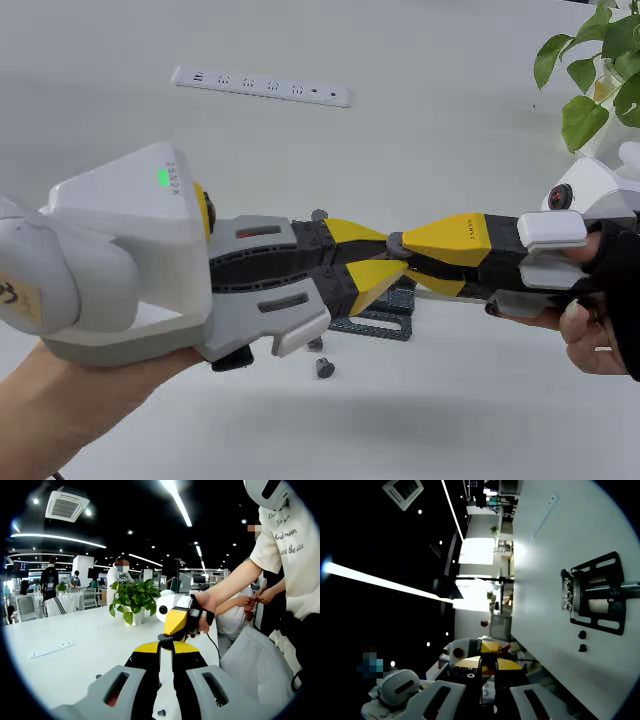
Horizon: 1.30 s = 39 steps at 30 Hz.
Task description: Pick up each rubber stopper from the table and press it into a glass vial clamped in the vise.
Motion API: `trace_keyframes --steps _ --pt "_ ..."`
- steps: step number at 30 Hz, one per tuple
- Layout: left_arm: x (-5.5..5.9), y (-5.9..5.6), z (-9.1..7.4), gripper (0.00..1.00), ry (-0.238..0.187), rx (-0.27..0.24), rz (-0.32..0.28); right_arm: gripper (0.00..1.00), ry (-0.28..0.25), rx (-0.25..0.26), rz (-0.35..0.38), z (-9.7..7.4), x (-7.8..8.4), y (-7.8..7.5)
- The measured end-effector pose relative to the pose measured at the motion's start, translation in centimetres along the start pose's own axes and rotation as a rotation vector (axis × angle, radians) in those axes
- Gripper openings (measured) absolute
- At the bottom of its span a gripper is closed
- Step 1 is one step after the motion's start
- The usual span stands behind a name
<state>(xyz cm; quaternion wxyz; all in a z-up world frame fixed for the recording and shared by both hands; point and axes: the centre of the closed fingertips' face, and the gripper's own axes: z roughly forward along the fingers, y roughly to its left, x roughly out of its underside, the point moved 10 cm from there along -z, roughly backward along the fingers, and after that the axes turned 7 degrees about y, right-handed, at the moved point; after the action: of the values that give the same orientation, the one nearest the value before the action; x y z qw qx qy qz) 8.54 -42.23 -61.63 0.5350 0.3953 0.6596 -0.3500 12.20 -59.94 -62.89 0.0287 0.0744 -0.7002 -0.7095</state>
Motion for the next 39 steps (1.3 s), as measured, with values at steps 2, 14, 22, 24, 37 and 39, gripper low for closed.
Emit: trace_keyframes --steps 2,14,22,24,37,39 --pt "0.0 0.1 -0.1 0.04 -0.005 0.004 -0.008 0.04 -0.006 -0.006 0.001 0.1 0.1 0.1" --pt "0.2 0.0 0.2 0.03 0.014 0.017 -0.004 0.06 -0.016 0.032 -0.132 -0.1 0.4 0.0" --pt "1.4 0.3 0.1 0.03 0.066 -0.001 -0.030 0.26 0.099 0.265 -0.443 -0.9 -0.4 0.7" --pt "1.7 0.4 0.2 0.03 0.078 -0.001 -0.039 0.27 0.135 0.309 -0.508 -0.9 -0.5 1.0" --pt "2.2 0.1 0.5 0.03 0.153 0.019 -0.007 0.18 0.508 0.650 -1.111 0.9 -1.4 4.1" --pt "2.2 0.0 0.7 0.03 0.161 0.023 -0.004 0.16 0.563 0.678 -1.165 1.2 -1.4 4.4"
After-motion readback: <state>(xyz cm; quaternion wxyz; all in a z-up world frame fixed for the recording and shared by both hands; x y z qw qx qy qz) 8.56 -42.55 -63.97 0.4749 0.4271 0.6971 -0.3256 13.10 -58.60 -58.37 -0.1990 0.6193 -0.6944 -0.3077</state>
